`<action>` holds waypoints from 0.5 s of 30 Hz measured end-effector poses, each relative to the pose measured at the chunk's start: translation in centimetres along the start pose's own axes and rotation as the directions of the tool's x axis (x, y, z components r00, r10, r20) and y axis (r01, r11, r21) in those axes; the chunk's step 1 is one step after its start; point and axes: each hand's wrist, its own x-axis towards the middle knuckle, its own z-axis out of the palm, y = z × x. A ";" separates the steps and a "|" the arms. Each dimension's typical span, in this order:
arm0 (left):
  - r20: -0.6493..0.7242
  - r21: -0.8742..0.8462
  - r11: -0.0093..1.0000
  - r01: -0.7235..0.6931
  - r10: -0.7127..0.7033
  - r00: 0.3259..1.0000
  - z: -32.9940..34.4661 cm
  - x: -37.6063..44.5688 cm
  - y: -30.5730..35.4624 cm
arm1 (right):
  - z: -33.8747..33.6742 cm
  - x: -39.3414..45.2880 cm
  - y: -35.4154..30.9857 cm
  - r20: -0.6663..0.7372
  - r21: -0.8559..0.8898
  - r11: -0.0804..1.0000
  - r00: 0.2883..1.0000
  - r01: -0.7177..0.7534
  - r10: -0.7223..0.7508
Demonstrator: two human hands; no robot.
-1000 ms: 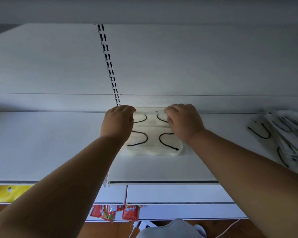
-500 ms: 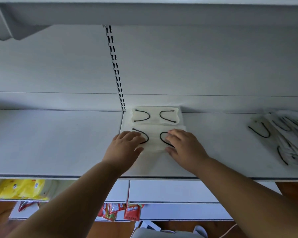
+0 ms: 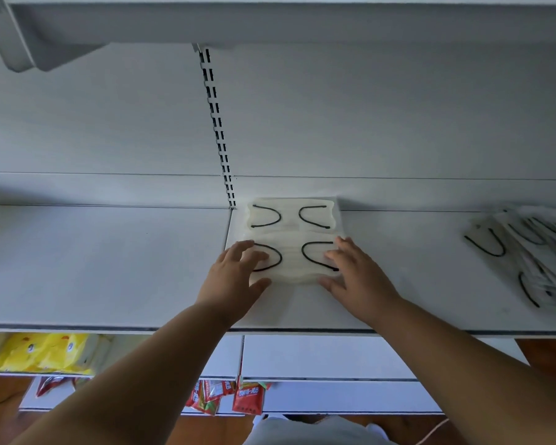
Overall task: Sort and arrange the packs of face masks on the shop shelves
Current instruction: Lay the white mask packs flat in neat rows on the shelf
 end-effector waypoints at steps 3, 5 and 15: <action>-0.010 -0.022 1.000 -0.002 0.002 1.000 0.2 -0.1 -0.1 | -0.1 -0.2 -0.1 0.030 0.032 0.999 1.000 -0.002 0.001; -0.010 -0.020 1.000 -0.004 0.003 1.000 0.2 -0.1 -0.2 | -0.3 -0.2 -0.2 0.035 0.009 1.000 0.999 -0.007 0.007; 0.006 0.070 0.997 -0.015 0.014 1.000 0.0 0.0 0.0 | -0.9 -0.2 -0.6 0.079 -0.137 0.990 0.997 -0.013 0.024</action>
